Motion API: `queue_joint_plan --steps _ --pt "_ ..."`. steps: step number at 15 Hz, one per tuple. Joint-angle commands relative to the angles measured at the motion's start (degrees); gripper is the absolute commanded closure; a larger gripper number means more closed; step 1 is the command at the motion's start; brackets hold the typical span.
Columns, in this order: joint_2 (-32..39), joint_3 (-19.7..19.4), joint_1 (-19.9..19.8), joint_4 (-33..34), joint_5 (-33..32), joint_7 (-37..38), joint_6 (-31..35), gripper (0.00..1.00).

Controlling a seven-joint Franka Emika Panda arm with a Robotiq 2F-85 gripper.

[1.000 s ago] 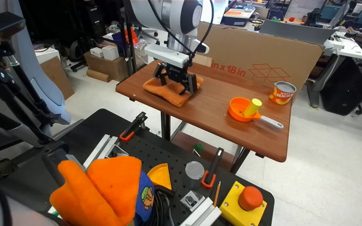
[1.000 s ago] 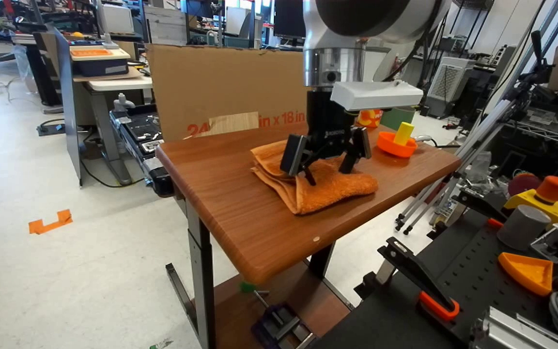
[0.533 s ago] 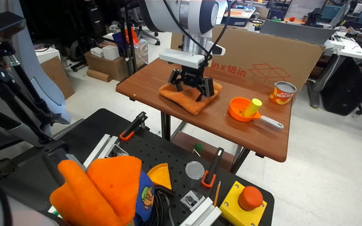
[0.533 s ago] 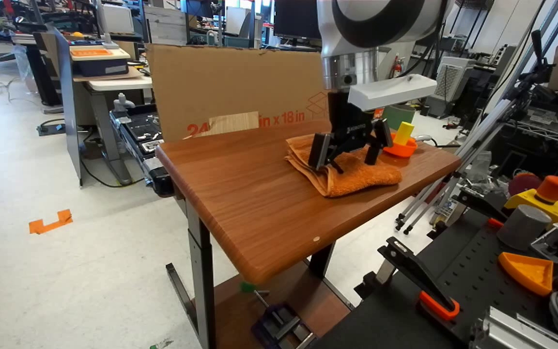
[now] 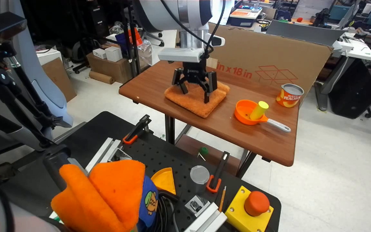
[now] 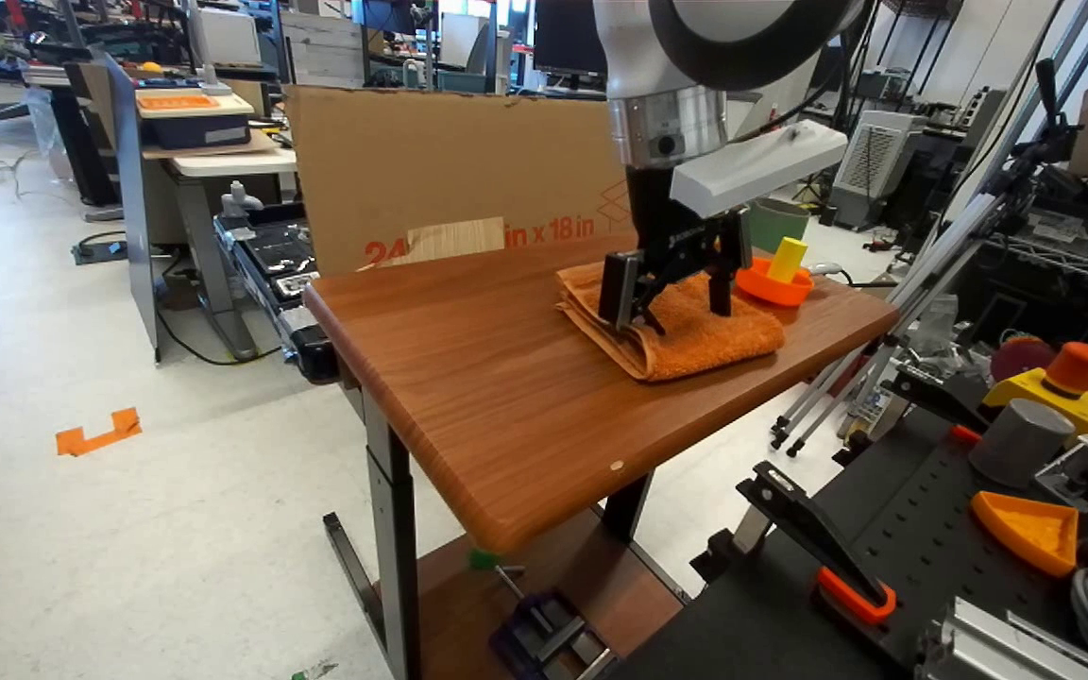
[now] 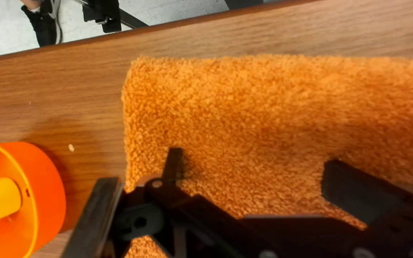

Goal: Move the towel to the right

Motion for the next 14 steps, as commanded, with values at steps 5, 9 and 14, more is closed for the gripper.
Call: queue_joint_plan --steps 5,9,14 --pt "-0.3 0.4 -0.4 -0.1 -0.2 0.1 -0.1 0.00" --pt "-0.3 0.4 -0.4 -0.1 -0.2 0.1 -0.1 0.00" --pt "-2.4 0.0 0.1 -2.7 -1.1 0.9 1.1 0.00"
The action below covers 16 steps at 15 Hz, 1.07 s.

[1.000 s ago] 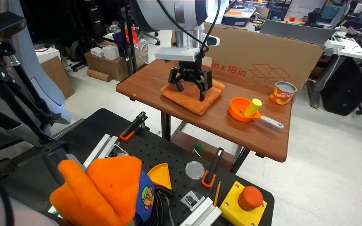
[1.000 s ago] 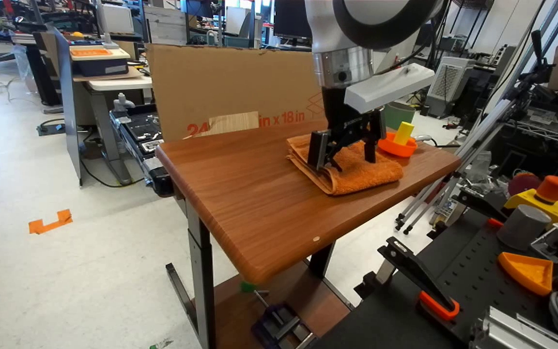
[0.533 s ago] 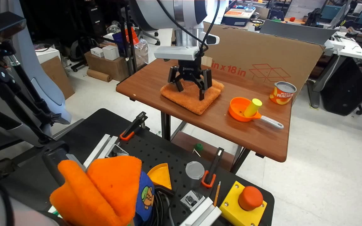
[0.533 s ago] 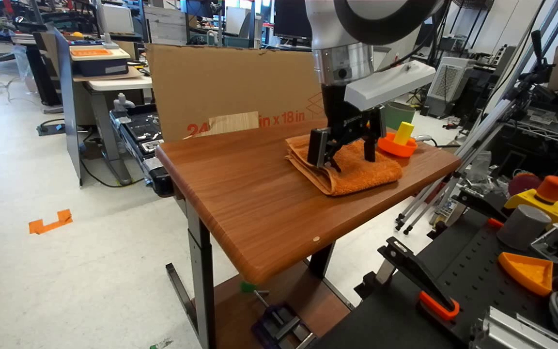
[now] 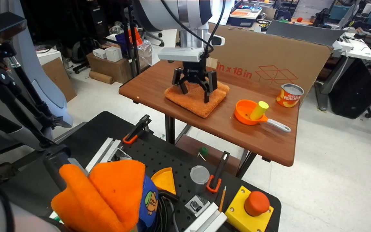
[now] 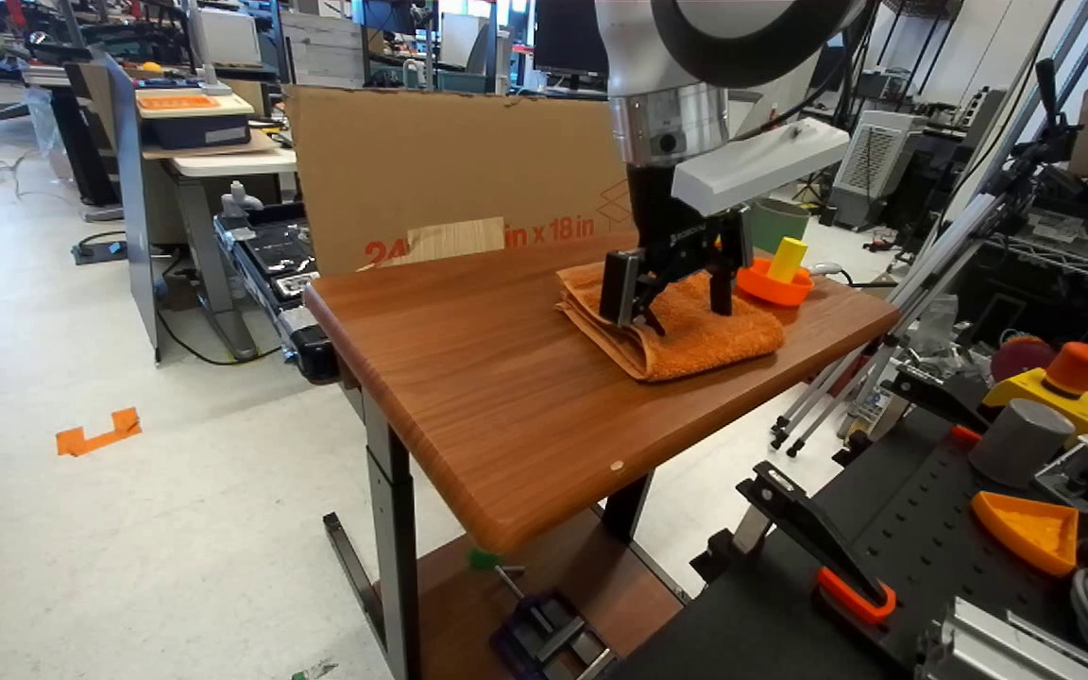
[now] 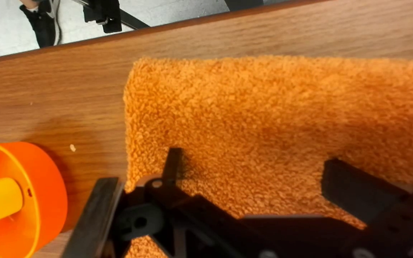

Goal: Move the towel to the right

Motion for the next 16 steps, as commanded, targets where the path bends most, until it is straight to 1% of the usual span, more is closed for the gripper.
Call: queue_joint_plan --steps 1,3,7,9,10,11,12,13,14,16 --pt "-3.5 -0.2 0.3 -4.4 -1.7 1.7 3.1 0.00" --pt "-10.0 -0.1 0.4 -12.9 -2.0 2.6 10.2 0.00" --pt "-19.9 0.4 -0.1 -25.1 -1.5 2.6 23.1 0.00" --pt "-25.6 0.0 -0.5 -31.9 -1.1 5.9 29.9 0.00" --pt "-29.1 -0.4 -0.7 -35.4 -1.3 8.8 31.4 0.00" --pt "-32.4 -1.2 -1.1 -38.8 -3.6 12.4 33.2 0.00" --pt "-24.3 1.8 -2.3 -30.7 -0.8 7.8 29.2 0.00" --pt "-27.0 -0.4 -0.5 -33.7 -1.4 9.6 30.7 0.00" --pt "-29.3 -0.6 -0.8 -35.9 -2.0 10.6 31.1 0.00" --pt "-31.6 -0.6 -0.9 -37.8 -2.1 11.1 31.4 0.00"
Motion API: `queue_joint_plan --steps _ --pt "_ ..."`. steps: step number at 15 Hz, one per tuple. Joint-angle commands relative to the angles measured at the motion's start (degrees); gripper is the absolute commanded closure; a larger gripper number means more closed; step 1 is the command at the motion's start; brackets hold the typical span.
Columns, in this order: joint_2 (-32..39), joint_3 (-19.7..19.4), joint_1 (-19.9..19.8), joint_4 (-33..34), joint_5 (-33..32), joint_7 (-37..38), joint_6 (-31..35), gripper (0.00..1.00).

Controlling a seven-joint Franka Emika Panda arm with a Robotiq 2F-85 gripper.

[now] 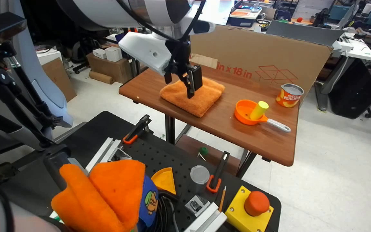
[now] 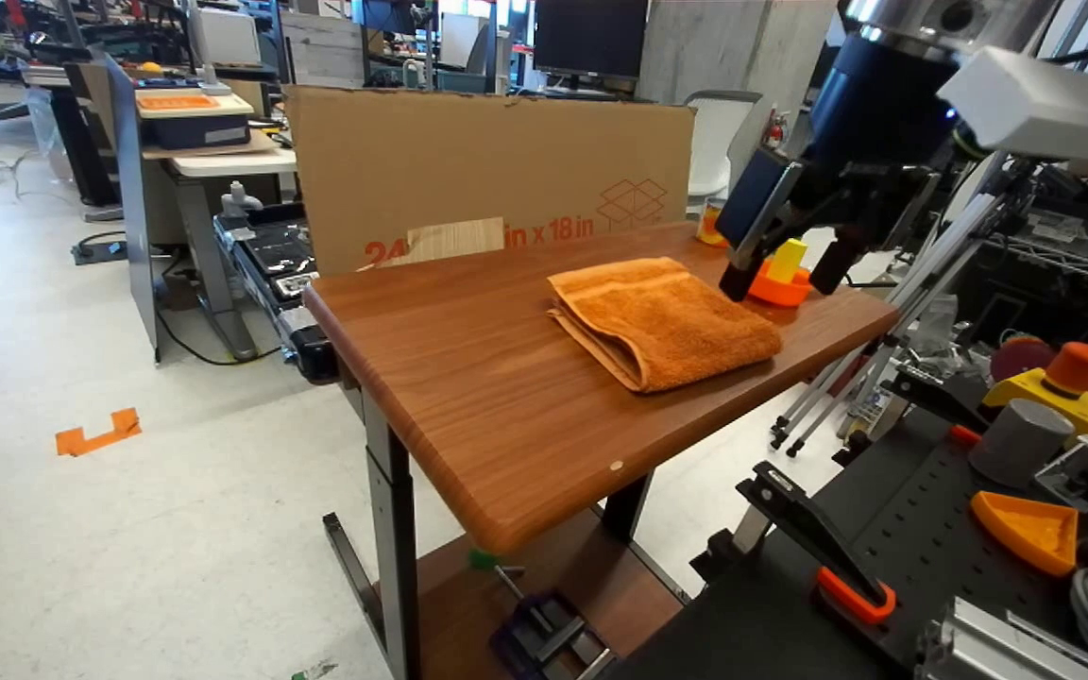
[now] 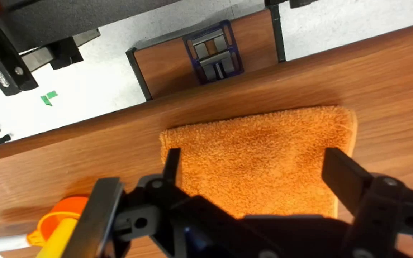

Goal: Move the towel to the right

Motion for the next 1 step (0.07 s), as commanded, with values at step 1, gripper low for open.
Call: queue_joint_plan --steps 1 --pt "-0.2 0.0 0.0 -0.1 0.0 0.1 0.0 0.00"
